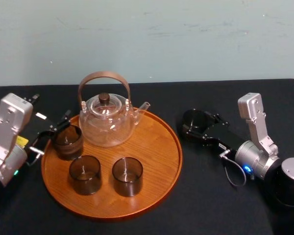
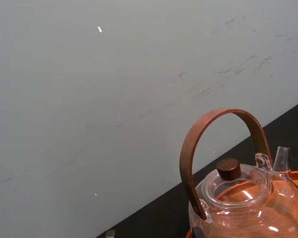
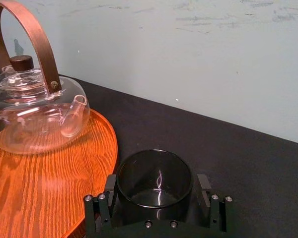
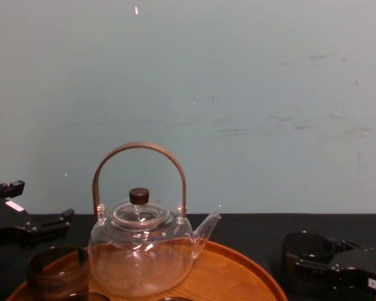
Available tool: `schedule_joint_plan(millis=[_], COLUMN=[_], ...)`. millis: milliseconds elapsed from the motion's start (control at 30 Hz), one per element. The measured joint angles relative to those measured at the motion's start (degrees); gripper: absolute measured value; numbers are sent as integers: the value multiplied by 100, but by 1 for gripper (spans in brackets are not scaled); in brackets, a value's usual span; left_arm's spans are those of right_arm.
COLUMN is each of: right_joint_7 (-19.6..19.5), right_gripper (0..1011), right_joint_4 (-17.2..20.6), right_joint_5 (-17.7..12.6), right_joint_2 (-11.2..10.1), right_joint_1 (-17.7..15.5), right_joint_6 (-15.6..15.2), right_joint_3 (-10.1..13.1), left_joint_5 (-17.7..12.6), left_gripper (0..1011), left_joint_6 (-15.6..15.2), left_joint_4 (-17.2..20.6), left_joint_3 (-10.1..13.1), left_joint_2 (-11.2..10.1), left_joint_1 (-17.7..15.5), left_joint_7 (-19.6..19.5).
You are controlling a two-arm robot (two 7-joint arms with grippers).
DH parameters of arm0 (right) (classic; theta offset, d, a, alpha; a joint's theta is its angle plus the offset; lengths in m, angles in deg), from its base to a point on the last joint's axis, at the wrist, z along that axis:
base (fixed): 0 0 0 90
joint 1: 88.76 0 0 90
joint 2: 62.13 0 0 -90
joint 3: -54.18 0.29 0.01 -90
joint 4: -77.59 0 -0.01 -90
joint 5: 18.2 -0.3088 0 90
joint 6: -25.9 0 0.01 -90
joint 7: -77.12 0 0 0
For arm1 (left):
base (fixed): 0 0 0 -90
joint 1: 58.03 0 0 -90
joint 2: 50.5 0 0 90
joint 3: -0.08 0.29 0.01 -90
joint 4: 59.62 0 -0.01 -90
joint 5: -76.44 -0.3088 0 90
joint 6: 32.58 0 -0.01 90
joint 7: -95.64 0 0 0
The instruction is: Pick up the glass from the table and place it on the tray.
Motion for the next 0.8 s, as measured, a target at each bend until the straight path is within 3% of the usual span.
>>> schedule_joint_plan(millis=[500,800], right_joint_7=[-8,-9], right_gripper=[1003,899], right_joint_4=[22,28], right_joint_5=[4,4], right_joint_2=[-7,-9], right_joint_1=[-13,-18], right_joint_6=[-3,-6], right_joint_3=[7,7], left_joint_5=[0,0], left_gripper=[1002,1001], left_joint_6=[0,0], left_joint_4=[0,0], left_joint_3=[0,0], left_joint_2=[0,0], left_joint_1=[0,0], left_joint_7=[0,0])
